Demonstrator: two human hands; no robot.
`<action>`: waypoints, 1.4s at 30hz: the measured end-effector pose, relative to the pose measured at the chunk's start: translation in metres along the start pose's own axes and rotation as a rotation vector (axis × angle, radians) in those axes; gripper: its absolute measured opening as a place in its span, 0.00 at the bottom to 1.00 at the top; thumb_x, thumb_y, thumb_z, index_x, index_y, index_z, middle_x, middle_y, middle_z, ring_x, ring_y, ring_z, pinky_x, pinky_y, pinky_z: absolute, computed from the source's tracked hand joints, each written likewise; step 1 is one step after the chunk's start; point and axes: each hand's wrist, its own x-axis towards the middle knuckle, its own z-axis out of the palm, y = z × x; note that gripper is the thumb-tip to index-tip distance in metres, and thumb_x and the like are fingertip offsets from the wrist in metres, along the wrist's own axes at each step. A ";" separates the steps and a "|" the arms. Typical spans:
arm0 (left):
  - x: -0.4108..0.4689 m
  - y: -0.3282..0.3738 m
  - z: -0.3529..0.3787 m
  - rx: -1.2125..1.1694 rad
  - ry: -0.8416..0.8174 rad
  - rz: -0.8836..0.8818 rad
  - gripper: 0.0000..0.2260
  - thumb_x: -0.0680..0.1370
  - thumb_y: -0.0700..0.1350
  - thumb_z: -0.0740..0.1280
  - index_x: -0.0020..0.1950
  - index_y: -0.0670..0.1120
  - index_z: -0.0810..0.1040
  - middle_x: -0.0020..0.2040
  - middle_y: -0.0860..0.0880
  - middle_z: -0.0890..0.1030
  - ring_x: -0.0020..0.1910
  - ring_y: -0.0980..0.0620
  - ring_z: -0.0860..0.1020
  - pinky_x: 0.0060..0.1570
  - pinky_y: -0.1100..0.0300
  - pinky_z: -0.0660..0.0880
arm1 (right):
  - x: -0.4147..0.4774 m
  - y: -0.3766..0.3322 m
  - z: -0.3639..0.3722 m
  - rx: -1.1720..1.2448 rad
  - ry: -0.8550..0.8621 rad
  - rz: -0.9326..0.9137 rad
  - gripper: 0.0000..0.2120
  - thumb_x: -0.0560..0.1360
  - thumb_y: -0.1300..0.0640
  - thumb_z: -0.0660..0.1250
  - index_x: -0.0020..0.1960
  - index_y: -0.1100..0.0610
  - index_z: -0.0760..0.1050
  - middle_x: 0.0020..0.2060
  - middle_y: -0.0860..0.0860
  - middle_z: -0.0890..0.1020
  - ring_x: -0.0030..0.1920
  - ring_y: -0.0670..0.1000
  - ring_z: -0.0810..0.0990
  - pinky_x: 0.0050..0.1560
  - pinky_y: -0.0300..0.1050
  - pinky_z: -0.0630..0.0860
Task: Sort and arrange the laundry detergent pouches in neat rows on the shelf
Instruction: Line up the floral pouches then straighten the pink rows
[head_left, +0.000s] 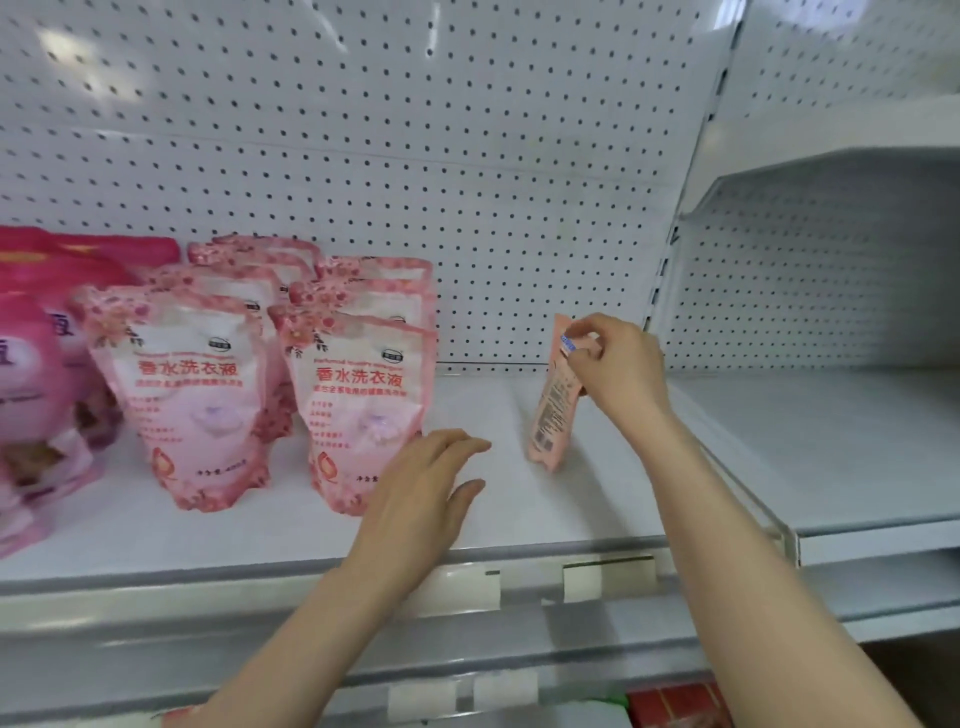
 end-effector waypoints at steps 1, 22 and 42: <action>0.005 0.006 0.004 -0.015 -0.034 -0.018 0.18 0.76 0.51 0.68 0.66 0.50 0.75 0.62 0.51 0.77 0.62 0.51 0.75 0.61 0.56 0.72 | -0.007 -0.006 -0.002 0.053 0.011 -0.012 0.14 0.72 0.61 0.61 0.52 0.52 0.81 0.45 0.53 0.86 0.42 0.57 0.84 0.47 0.51 0.81; -0.013 -0.001 -0.001 -0.528 -0.025 -0.367 0.06 0.78 0.47 0.63 0.51 0.46 0.78 0.45 0.51 0.84 0.47 0.52 0.81 0.45 0.46 0.78 | -0.056 -0.011 0.008 0.604 -0.321 0.003 0.15 0.76 0.57 0.70 0.63 0.51 0.77 0.52 0.51 0.83 0.53 0.48 0.80 0.55 0.46 0.77; -0.201 -0.201 -0.313 -0.039 0.265 -0.295 0.12 0.76 0.45 0.69 0.60 0.50 0.79 0.55 0.56 0.82 0.51 0.57 0.81 0.54 0.58 0.78 | -0.218 -0.304 0.121 0.855 -0.350 -0.260 0.11 0.71 0.65 0.74 0.39 0.50 0.79 0.34 0.49 0.85 0.35 0.48 0.84 0.32 0.40 0.79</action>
